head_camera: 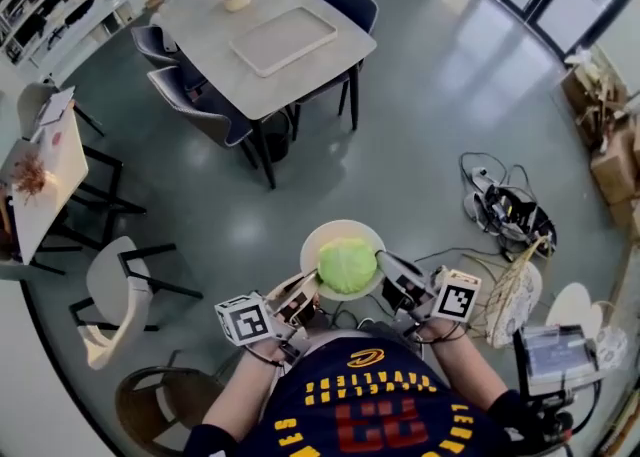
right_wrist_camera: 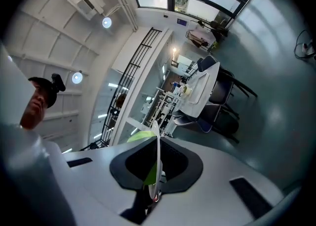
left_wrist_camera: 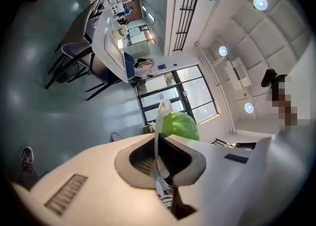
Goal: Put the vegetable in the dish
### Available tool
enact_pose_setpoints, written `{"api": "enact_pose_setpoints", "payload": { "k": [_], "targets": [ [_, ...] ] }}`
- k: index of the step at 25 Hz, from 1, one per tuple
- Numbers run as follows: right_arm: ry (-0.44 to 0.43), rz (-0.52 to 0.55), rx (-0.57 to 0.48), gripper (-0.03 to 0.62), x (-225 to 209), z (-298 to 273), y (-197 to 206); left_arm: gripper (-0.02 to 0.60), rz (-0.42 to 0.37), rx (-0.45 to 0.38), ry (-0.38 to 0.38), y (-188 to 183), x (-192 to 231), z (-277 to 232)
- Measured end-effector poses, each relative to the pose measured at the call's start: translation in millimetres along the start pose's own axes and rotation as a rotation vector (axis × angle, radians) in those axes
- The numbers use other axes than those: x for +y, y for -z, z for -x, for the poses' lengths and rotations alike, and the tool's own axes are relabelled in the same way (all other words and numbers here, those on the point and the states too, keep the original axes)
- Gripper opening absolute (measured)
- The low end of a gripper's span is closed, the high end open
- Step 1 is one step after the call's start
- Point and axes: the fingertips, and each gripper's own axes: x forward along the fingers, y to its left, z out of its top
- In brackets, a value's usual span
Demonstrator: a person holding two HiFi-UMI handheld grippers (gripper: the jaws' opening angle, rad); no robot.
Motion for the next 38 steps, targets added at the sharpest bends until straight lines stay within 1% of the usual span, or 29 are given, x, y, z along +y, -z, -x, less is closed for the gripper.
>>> {"api": "enact_pose_setpoints", "payload": {
  "k": [3, 6, 9, 14, 15, 17, 21, 26, 29, 31, 33, 38],
  "targets": [
    [0.012, -0.001, -0.017, 0.017, 1.8, -27.0, -6.7, 0.011, -0.013, 0.029, 0.005, -29.0, 6.8, 3.2],
    [0.024, 0.004, -0.017, 0.017, 4.1, -53.9, -7.5, 0.011, -0.005, 0.041, 0.005, -53.1, 19.7, 10.1],
    [0.041, 0.002, -0.008, 0.017, 3.9, -72.9, -7.2, 0.011, 0.019, 0.033, 0.018, -69.5, 28.0, 14.9],
    [0.043, 0.036, 0.016, 0.017, 2.6, -94.4, -19.0, 0.011, 0.052, 0.003, 0.066, -86.7, 31.2, 9.5],
    [0.043, 0.037, 0.019, 0.017, 0.4, -98.8, -21.3, 0.011, 0.06, -0.001, 0.067, -90.3, 33.6, 7.9],
    [0.041, 0.028, 0.023, 0.017, -6.1, -106.7, -26.1, 0.011, 0.067, 0.0, 0.048, -97.7, 40.3, 4.5],
    [0.026, -0.018, 0.021, 0.017, -28.4, -120.2, -41.7, 0.011, 0.037, 0.01, 0.006, -118.0, 49.5, -11.3],
    [0.001, -0.064, 0.02, 0.017, -64.2, -131.6, -84.8, 0.011, 0.025, 0.007, -0.053, -143.1, 57.6, -56.6],
    [-0.013, -0.082, 0.012, 0.017, -88.8, -132.2, -122.2, 0.011, 0.008, 0.011, -0.064, -158.9, 56.9, -98.5],
    [-0.027, -0.093, 0.009, 0.017, -102.0, -133.6, -150.8, 0.011, 0.01, 0.012, -0.079, -169.4, 56.2, -128.4],
    [-0.02, -0.093, 0.02, 0.017, -117.0, -130.2, -178.5, 0.011, 0.015, 0.013, -0.097, -176.3, 54.2, -157.6],
    [-0.041, -0.089, 0.04, 0.017, -143.0, -124.7, -243.0, 0.011, 0.018, -0.004, -0.095, -191.4, 43.0, -224.4]
  ]
}}
